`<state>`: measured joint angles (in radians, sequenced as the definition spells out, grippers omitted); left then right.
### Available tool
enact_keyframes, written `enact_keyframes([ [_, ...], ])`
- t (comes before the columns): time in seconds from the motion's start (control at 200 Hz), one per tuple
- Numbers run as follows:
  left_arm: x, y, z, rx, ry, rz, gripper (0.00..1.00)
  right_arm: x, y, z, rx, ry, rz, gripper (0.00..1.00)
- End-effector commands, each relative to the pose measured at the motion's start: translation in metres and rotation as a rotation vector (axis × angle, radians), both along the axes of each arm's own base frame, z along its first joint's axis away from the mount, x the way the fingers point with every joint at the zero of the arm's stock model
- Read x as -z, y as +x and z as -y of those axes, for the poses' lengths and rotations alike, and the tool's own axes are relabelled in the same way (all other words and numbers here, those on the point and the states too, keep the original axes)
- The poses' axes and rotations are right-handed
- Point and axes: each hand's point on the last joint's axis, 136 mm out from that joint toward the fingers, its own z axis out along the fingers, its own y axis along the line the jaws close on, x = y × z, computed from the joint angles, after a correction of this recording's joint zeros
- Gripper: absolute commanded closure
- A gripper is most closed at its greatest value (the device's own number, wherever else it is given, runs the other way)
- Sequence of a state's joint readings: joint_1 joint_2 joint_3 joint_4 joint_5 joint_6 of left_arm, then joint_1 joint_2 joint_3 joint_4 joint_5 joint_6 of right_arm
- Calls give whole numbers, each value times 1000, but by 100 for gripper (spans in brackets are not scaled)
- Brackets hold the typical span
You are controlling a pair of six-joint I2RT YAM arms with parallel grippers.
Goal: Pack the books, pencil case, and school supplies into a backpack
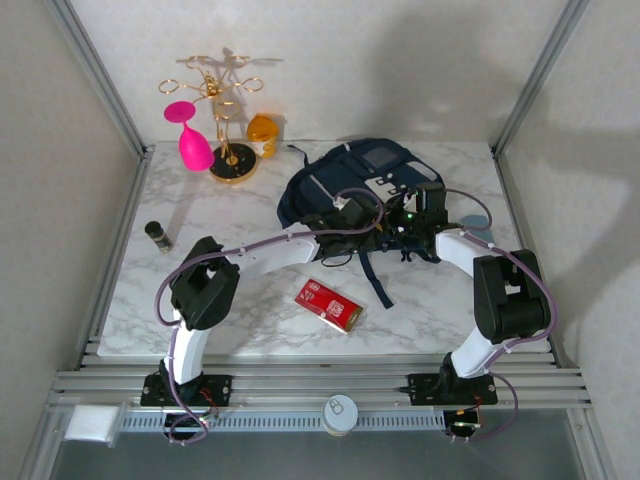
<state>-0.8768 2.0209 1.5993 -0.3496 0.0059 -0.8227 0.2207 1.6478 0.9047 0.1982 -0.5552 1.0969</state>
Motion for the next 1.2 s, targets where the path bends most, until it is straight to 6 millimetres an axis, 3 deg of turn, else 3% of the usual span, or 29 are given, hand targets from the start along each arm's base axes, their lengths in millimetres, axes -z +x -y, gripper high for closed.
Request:
enact_keyframes([
  [0.0, 8, -3, -4, -50, 0, -22, 65, -26, 5, -10, -24, 49, 99, 91],
  [0.2, 11, 11, -3, -89, -25, -6, 62, -23, 4, -9, -13, 41, 93, 95],
  [0.406, 8, 25, 18, -79, -79, 23, 64, -17, 2, -12, -7, 51, 79, 97],
  [0.776, 21, 38, -13, -240, -26, 41, 71, -17, 2, -13, 0, 65, 79, 99],
  [1.196, -2, 61, -6, -286, -173, 145, 94, -14, -2, -9, 12, 57, 69, 100],
])
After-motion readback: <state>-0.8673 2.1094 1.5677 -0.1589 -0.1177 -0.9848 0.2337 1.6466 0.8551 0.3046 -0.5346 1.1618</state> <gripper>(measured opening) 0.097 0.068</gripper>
